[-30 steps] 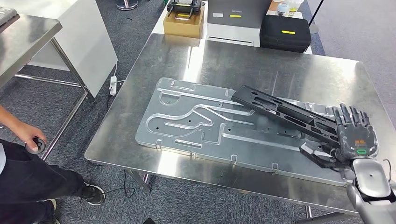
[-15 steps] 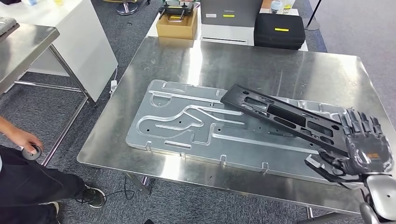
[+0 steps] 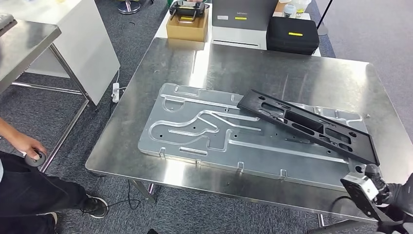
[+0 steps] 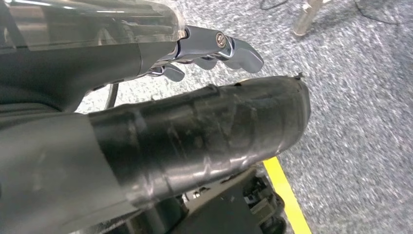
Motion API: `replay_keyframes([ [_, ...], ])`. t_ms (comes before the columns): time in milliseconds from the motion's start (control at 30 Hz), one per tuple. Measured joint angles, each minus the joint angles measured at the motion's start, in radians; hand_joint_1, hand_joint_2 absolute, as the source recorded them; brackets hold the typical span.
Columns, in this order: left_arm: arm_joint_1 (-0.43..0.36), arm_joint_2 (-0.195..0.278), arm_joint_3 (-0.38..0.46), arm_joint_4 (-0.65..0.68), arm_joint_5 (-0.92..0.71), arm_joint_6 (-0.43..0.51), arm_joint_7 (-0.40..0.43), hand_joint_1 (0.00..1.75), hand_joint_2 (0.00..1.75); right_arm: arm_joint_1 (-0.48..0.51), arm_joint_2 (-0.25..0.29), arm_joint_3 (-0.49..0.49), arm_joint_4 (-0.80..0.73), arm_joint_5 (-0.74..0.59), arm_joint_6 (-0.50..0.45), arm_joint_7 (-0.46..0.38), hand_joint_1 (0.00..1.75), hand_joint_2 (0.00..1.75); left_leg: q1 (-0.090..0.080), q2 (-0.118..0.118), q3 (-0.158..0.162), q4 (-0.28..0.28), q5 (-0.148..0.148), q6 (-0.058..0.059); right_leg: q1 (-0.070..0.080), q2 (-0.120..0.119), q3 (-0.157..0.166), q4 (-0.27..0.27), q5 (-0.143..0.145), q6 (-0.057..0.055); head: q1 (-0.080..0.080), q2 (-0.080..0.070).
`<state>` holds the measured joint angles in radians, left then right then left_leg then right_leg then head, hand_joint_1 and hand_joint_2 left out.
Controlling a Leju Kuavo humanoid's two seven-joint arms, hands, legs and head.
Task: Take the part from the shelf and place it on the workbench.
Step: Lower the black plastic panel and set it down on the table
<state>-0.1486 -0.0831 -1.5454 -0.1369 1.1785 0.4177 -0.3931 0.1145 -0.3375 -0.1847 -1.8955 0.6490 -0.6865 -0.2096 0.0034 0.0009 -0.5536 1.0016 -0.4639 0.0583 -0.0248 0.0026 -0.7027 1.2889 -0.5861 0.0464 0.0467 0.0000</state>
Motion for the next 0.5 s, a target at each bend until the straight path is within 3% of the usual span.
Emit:
replay_keyframes([
  [33, 0.000, 0.000, 0.000, 0.000, 0.000, 0.002, 0.002, 0.00, 0.00, -0.002, 0.022, 0.001, -0.001, -0.038, -0.001, -0.017, 0.00, 0.00, 0.000, 0.000, 0.000, 0.002, -0.001, -0.001, -0.001, 0.000, 0.017, -0.031, 0.025, 0.000, 0.000, 0.000],
  [67, 0.000, -0.001, 0.000, 0.000, 0.000, 0.004, 0.003, 0.00, 0.00, -0.004, 0.043, 0.001, -0.003, -0.067, -0.002, -0.032, 0.00, 0.00, 0.000, -0.001, 0.000, 0.005, -0.003, -0.003, -0.001, -0.001, 0.050, -0.093, 0.060, -0.001, 0.000, 0.000],
  [133, 0.000, -0.002, 0.000, 0.000, 0.001, 0.005, 0.004, 0.00, 0.00, -0.009, 0.074, 0.001, -0.008, -0.092, -0.003, -0.048, 0.00, 0.00, -0.002, -0.001, -0.001, 0.012, -0.007, -0.011, 0.002, -0.001, 0.112, -0.217, 0.104, -0.008, 0.000, 0.000],
  [167, 0.000, -0.002, 0.000, 0.000, 0.001, 0.006, 0.004, 0.00, 0.00, -0.011, 0.085, 0.001, -0.011, -0.098, -0.003, -0.052, 0.00, 0.00, -0.003, -0.002, -0.002, 0.015, -0.008, -0.016, 0.004, -0.001, 0.127, -0.250, 0.111, -0.013, 0.000, 0.000],
  [267, 0.000, -0.002, 0.000, 0.000, 0.006, 0.010, 0.004, 0.00, 0.00, -0.009, 0.114, -0.002, -0.014, -0.116, -0.001, -0.064, 0.00, 0.00, -0.003, -0.002, -0.005, 0.015, -0.008, -0.032, 0.009, 0.000, 0.128, -0.263, 0.114, -0.031, -0.001, 0.000],
  [333, 0.000, -0.001, 0.000, 0.000, 0.011, 0.013, 0.004, 0.00, 0.00, -0.003, 0.131, -0.006, -0.014, -0.129, 0.002, -0.078, 0.00, 0.87, -0.002, -0.002, -0.018, 0.046, -0.035, -0.042, 0.004, -0.002, 0.129, -0.269, 0.121, -0.045, -0.001, 0.000],
  [400, 0.001, -0.001, 0.000, 0.000, 0.015, 0.016, 0.004, 0.00, 0.00, 0.007, 0.151, -0.012, -0.015, -0.156, 0.011, -0.098, 0.00, 1.75, 0.000, -0.002, -0.060, 0.149, -0.100, -0.049, 0.005, -0.005, 0.126, -0.272, 0.125, -0.054, -0.002, 0.000],
  [467, 0.004, -0.001, 0.000, 0.000, 0.018, 0.018, 0.004, 0.00, 0.00, 0.022, 0.171, -0.023, -0.014, -0.184, 0.023, -0.115, 0.00, 1.75, 0.001, -0.002, -0.109, 0.267, -0.152, -0.052, 0.007, -0.007, 0.121, -0.269, 0.127, -0.058, -0.002, 0.000],
  [500, 0.006, -0.001, 0.000, 0.000, 0.019, 0.018, 0.003, 0.00, 0.00, 0.029, 0.179, -0.030, -0.014, -0.194, 0.028, -0.121, 0.00, 1.75, 0.001, -0.002, -0.116, 0.289, -0.152, -0.052, 0.008, -0.007, 0.118, -0.267, 0.127, -0.058, -0.002, 0.000],
])
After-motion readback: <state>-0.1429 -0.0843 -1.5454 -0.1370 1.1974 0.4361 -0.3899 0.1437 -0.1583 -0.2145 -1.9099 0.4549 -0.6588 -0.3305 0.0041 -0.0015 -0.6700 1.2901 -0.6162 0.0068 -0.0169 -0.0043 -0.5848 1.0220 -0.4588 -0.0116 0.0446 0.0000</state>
